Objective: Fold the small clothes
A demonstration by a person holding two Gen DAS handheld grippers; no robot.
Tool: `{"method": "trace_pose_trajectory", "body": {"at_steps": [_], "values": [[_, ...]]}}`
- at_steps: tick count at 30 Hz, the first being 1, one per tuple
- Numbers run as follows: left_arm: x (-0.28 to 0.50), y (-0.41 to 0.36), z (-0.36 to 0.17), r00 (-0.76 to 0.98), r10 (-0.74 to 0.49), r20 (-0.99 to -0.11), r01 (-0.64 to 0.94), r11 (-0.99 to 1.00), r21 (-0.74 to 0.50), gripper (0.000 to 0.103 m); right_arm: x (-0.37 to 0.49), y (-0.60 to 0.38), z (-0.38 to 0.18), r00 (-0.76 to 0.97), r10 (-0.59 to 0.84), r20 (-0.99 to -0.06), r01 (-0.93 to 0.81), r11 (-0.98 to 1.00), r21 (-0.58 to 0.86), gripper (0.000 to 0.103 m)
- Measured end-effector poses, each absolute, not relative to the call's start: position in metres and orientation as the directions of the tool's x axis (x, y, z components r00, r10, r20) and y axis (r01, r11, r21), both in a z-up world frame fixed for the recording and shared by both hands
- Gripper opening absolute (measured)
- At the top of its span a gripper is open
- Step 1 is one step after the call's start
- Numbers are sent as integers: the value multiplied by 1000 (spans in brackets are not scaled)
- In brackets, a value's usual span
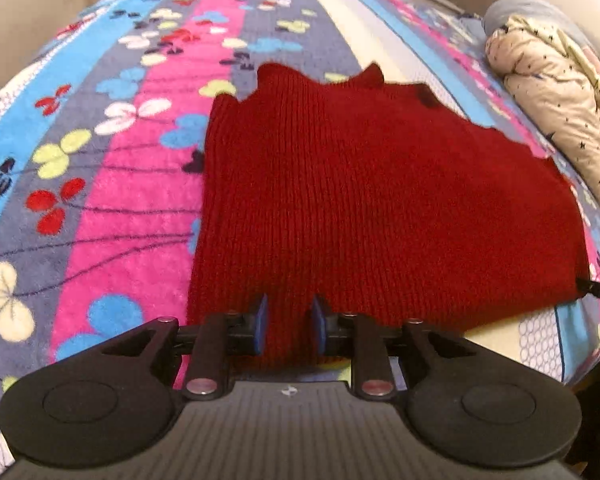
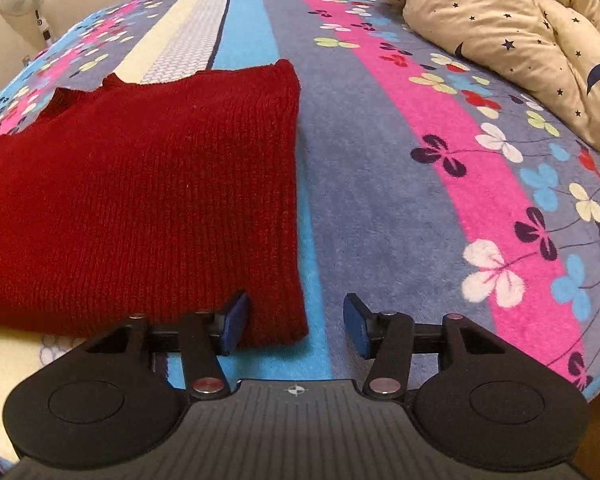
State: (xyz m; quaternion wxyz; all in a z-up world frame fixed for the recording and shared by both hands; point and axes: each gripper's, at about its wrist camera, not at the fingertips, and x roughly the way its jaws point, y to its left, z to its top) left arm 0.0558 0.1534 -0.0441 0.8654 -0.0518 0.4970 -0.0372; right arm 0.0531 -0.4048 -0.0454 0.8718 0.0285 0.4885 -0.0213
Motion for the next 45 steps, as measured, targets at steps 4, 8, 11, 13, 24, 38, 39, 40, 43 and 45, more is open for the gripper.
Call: {"method": "trace_pose_trajectory", "body": {"at_steps": [4, 8, 11, 13, 24, 38, 39, 40, 43, 45], "values": [[46, 155, -33, 550, -116, -827, -38, 986, -164, 38, 60, -406, -45, 523, -10, -852, 58, 998, 24, 54], [33, 158, -26, 575, -153, -803, -98, 962, -253, 50, 63, -406, -47, 521, -10, -854, 57, 998, 23, 54], [23, 158, -26, 575, -198, -794, -137, 933, -332, 57, 63, -406, -47, 519, -13, -855, 53, 998, 17, 54], [17, 158, -30, 564, -220, -796, -169, 913, -372, 66, 63, -405, -46, 519, -14, -855, 51, 999, 14, 54], [15, 174, -72, 465, -277, -841, -393, 787, -476, 80, 59, -420, -23, 612, -71, -788, 175, 983, 48, 56], [33, 161, -79, 489, -179, -853, -412, 815, -408, 82, 67, -420, -31, 564, 1, -826, 125, 988, 86, 56], [34, 160, -79, 490, -176, -854, -412, 816, -405, 82, 67, -421, -30, 564, 3, -826, 125, 988, 89, 56], [35, 159, -79, 489, -173, -855, -413, 817, -402, 83, 67, -421, -30, 565, 5, -825, 125, 988, 91, 56], [37, 156, -79, 487, -165, -858, -413, 822, -392, 84, 68, -423, -29, 567, 8, -824, 125, 987, 96, 56], [38, 154, -80, 485, -160, -860, -411, 826, -386, 86, 68, -423, -29, 568, 10, -823, 126, 987, 99, 56]]}}
